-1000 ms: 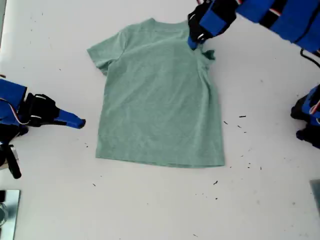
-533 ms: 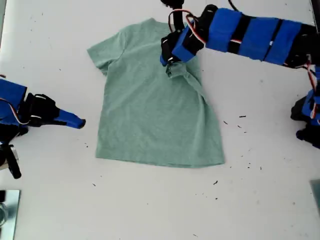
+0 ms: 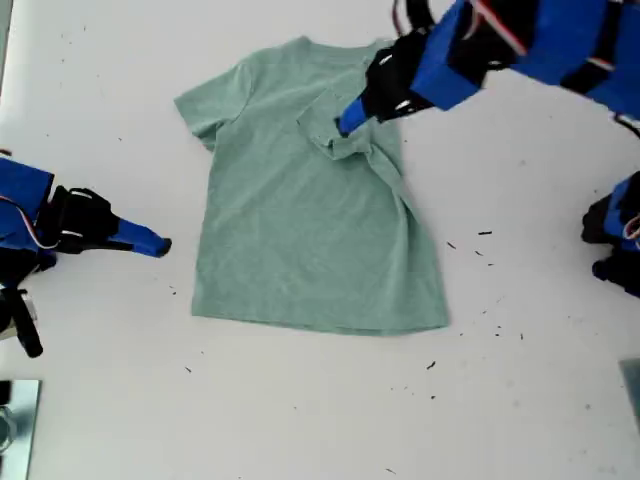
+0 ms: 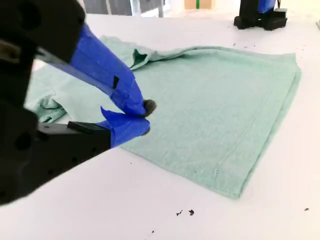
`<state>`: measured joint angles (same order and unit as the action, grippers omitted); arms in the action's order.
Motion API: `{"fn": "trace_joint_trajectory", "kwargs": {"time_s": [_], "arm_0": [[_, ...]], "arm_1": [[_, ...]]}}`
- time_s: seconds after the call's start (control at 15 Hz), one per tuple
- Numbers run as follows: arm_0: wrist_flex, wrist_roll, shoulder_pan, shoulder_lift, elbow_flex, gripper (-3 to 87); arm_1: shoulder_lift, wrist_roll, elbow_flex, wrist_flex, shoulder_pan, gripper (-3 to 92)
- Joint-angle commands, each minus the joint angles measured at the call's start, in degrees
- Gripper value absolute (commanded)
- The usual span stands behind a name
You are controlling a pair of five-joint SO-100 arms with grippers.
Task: Fold t shirt
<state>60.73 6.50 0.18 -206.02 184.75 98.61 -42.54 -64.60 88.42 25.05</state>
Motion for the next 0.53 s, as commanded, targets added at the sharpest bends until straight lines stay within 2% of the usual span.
{"fn": "trace_joint_trajectory", "kwargs": {"time_s": [0.0,0.2,0.27,0.33,0.47], "arm_0": [[-0.44,0.18,0.88,-0.44,0.09,-0.2],[-0.44,-0.09,0.62,-0.44,0.18,-0.2],[-0.44,0.09,0.26,-0.44,0.18,2.4],[-0.53,0.18,-0.09,-0.44,0.26,-0.2],[-2.37,-0.26,-1.14,-0.35,-0.97,-0.2]], "arm_1": [[29.44,1.67,-22.68,6.68,0.09,2.6],[63.81,6.24,-71.37,-4.04,-0.79,2.5],[72.60,9.32,-83.85,-6.86,-1.93,2.5],[79.89,11.69,-93.16,-8.61,-2.81,2.5],[85.52,13.80,-100.63,-10.90,-3.87,2.5]]}}
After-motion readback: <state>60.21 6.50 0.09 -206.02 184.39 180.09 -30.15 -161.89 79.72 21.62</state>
